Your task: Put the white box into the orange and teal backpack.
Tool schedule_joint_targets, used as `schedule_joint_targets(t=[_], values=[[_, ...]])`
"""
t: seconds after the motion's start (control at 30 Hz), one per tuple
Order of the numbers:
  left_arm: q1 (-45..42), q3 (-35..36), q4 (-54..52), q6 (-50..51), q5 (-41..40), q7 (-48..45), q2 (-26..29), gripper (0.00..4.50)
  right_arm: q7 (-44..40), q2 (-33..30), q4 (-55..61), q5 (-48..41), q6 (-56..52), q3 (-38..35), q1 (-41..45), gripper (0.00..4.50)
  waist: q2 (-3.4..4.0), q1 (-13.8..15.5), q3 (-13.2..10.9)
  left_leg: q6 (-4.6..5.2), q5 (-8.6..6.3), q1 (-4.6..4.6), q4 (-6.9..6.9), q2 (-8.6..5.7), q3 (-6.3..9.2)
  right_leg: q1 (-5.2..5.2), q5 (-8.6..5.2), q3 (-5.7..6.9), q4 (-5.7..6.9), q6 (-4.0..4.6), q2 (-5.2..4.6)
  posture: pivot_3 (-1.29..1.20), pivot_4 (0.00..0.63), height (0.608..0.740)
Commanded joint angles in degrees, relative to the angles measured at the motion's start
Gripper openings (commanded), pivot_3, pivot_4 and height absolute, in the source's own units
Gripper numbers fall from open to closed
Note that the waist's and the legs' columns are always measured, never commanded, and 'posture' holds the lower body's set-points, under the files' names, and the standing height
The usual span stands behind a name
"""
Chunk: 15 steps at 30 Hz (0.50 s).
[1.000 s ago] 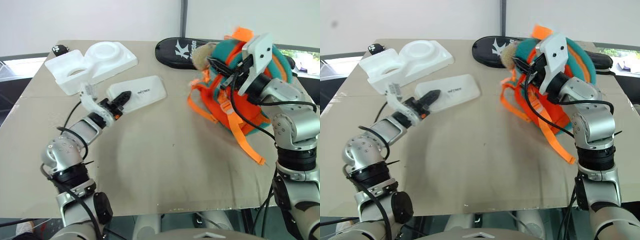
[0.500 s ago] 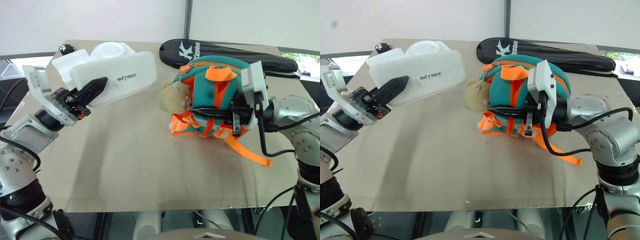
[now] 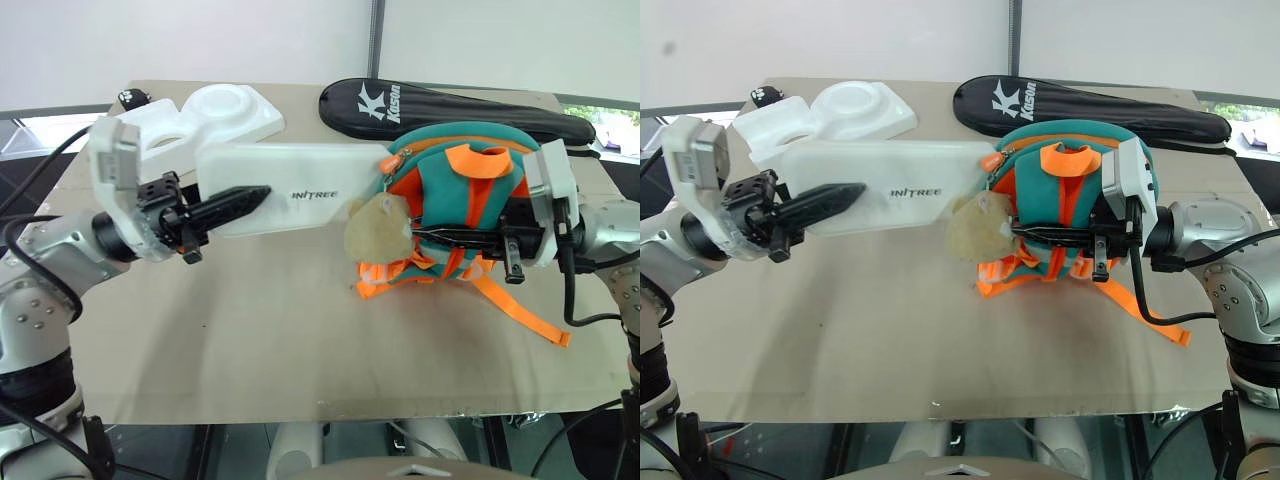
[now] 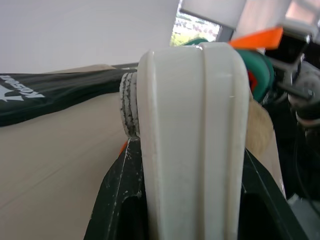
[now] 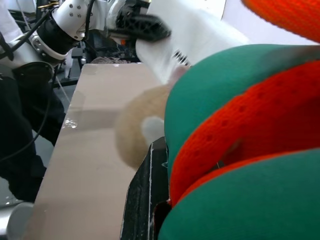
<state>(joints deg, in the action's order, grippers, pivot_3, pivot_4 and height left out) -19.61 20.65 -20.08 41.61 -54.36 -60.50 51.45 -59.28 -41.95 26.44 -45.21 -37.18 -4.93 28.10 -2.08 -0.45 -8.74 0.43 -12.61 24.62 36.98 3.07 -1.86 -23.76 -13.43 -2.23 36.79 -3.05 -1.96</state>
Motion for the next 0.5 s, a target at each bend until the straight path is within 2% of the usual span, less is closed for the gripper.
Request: schedule_joint_targets(t=[0.03, 0.23, 0.4, 0.47, 0.5], values=[[-3.92, -7.72, -2.01, -3.76, 4.26, -3.75, -0.66, 1.02, 2.96, 0.72, 1.86, -0.21, 1.17, -1.89, -0.16, 0.03, 0.00, 0.26, 0.00, 0.00, 0.00, -0.01, 0.02, 0.00, 0.00, 0.02, 0.00, -0.01, 0.00, 0.00, 0.00, 0.00, 0.150, 0.740], [-14.21, -21.41, 1.03, -7.31, 14.83, 0.91, -9.30, 1.02, 6.07, 1.54, 3.93, -0.74, 0.67, -1.53, -1.30, 0.03, 0.00, 1.57, 0.00, 0.02, 0.00, 0.03, 0.27, -0.02, 0.03, 0.15, 0.01, -0.02, -0.02, -0.04, 0.02, 0.00, 0.150, 0.740], [-24.61, -37.06, 13.26, -12.85, 33.94, 11.33, -22.81, 1.02, 8.98, 2.05, 6.65, -0.83, 0.90, -2.35, -3.57, 0.03, 0.01, 1.52, 0.00, 0.03, 0.00, 0.10, 0.37, -0.08, 0.14, 0.18, 0.03, -0.07, -0.02, -0.07, 0.09, 0.00, 0.150, 0.740], [-26.44, -40.00, 17.88, -16.57, 38.83, 12.58, -25.82, 1.02, 9.96, 2.16, 6.93, -0.59, 0.98, -2.45, -4.03, 0.03, 0.01, 1.40, 0.00, 0.03, 0.00, 0.09, 0.36, -0.09, 0.14, 0.18, 0.03, -0.08, -0.01, -0.07, 0.10, 0.00, 0.150, 0.740], [-26.43, -39.70, 18.94, -15.68, 38.22, 12.25, -27.08, 1.02, 10.59, 2.13, 6.97, -0.41, 0.87, -2.55, -4.29, 0.03, 0.02, 1.12, 0.00, 0.03, 0.00, 0.10, 0.37, -0.08, 0.15, 0.17, 0.03, -0.08, -0.01, -0.07, 0.12, 0.00, 0.150, 0.740]])
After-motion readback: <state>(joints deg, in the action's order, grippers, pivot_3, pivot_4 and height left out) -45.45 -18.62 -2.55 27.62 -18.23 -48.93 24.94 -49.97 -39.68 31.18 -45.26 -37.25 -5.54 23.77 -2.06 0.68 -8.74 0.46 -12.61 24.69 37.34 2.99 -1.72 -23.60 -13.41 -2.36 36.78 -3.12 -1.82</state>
